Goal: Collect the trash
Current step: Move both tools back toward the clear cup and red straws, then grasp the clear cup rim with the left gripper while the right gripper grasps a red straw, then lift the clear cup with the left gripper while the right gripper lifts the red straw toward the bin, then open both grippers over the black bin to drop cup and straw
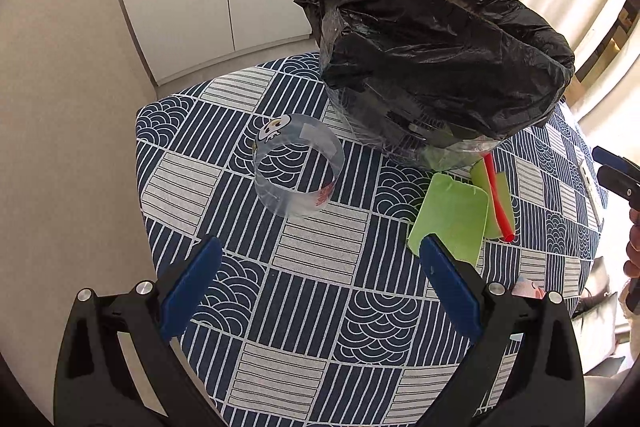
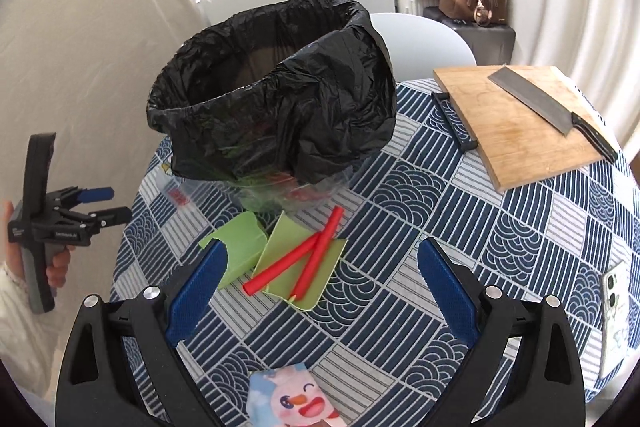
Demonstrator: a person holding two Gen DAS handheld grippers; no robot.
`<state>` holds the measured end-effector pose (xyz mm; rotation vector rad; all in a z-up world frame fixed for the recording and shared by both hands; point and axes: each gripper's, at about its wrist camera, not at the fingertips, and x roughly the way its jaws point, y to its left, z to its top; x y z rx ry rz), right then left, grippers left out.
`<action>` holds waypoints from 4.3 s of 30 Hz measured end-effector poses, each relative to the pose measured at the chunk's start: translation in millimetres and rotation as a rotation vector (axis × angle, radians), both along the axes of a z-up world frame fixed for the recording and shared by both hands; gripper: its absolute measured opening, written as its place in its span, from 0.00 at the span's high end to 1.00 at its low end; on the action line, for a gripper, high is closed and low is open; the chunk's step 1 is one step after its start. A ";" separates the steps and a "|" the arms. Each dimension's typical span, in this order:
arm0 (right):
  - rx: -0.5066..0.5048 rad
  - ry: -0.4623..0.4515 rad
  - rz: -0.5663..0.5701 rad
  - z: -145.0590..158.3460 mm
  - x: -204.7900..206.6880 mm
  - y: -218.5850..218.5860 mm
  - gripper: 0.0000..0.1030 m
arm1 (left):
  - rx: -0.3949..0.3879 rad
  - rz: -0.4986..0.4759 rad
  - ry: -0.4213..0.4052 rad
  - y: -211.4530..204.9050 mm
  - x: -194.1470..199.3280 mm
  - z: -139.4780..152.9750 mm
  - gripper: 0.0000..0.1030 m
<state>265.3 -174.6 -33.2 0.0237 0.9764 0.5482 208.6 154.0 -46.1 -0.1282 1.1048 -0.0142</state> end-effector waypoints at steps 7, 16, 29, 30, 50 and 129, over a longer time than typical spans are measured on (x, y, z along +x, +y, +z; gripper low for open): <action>0.028 0.120 -0.045 -27.2 5.3 9.5 0.11 | -0.013 -0.036 -0.008 8.2 12.5 -16.3 0.06; -0.047 0.171 -0.031 -50.9 4.9 41.8 0.08 | -0.008 -0.027 -0.004 14.4 34.2 -37.1 0.06; -0.047 0.293 0.001 -89.4 16.1 66.6 0.09 | -0.014 -0.050 -0.019 16.1 70.5 -59.1 0.06; -0.039 0.300 -0.010 -91.0 17.8 65.8 0.09 | -0.011 -0.052 -0.024 15.7 72.9 -59.5 0.06; 0.130 0.462 -0.077 -114.0 21.2 52.9 0.55 | -0.006 -0.039 -0.030 15.9 95.1 -75.5 0.06; 0.357 -0.149 0.467 146.4 58.1 -3.1 0.89 | 0.183 0.130 -0.376 -98.4 -21.8 133.5 0.44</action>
